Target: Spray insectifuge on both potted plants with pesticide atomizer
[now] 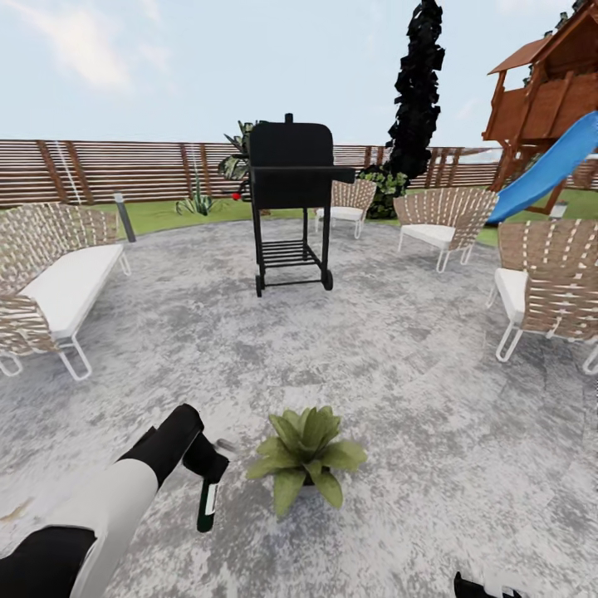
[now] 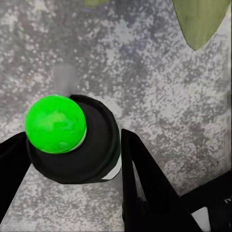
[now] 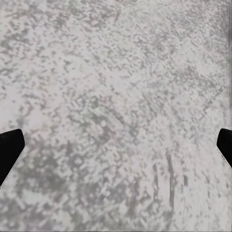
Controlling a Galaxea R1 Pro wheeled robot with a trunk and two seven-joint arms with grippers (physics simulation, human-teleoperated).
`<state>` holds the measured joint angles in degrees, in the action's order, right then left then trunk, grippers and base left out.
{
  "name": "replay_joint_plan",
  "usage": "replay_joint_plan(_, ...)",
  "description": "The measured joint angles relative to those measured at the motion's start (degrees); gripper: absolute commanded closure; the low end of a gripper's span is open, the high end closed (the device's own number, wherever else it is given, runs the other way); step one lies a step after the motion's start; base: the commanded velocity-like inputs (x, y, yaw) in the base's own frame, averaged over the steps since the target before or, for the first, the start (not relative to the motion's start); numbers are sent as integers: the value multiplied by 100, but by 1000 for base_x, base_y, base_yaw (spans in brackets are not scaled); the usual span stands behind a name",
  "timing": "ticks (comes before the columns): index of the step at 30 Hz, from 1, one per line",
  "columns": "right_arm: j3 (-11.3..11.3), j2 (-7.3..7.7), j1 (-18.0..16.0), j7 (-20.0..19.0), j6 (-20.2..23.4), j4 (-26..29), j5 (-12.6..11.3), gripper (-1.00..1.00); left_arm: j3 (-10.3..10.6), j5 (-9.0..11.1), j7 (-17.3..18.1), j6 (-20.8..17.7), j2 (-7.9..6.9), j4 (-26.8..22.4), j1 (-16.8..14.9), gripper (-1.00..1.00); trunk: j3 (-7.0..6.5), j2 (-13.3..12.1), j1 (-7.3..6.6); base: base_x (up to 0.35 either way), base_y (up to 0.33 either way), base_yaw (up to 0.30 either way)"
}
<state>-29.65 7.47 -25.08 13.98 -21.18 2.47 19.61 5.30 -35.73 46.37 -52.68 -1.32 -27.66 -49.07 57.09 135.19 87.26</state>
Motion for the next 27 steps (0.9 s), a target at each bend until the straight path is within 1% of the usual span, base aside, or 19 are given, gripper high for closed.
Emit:
replay_joint_plan(2,0,1,0,3,0,0,4,-100,22,-6,109,6,-7,0,3,100,0,0,1,177,-73,-31)
replay_joint_plan(4,0,9,0,3,0,0,9,-100,151,-14,241,8,-38,-1,4,100,0,0,2,68,-26,-11)
replay_joint_plan(6,0,11,0,1,-4,0,18,-100,386,-9,437,1,-69,0,5,100,0,0,3,26,-10,-4)
replay_joint_plan(8,0,15,0,-2,-7,13,24,-100,749,-7,852,2,-97,0,14,100,0,0,3,7,-3,-1)
replay_joint_plan(10,0,16,0,-3,-8,21,25,-100,927,-32,1108,21,-107,1,28,100,0,0,3,3,-1,0)
replay_joint_plan(11,0,17,0,-4,-13,24,30,-100,1022,-45,1245,29,-137,1,28,100,0,0,3,0,0,0)
replay_joint_plan(14,3,17,0,-5,-16,33,34,-100,1079,-41,1335,33,-173,1,16,100,0,0,3,0,0,0)
replay_joint_plan(20,4,22,0,-6,-17,28,35,-100,1127,-53,1360,3,-179,-3,-10,100,0,0,2,47,10,0)
replay_joint_plan(25,7,13,0,-8,-9,13,28,-100,1169,-256,1392,-26,-172,23,8,100,0,0,0,264,156,-6)
replay_joint_plan(27,7,9,1,-8,-7,3,22,-100,1196,-296,1584,-12,-171,25,24,100,0,0,0,282,224,-154)
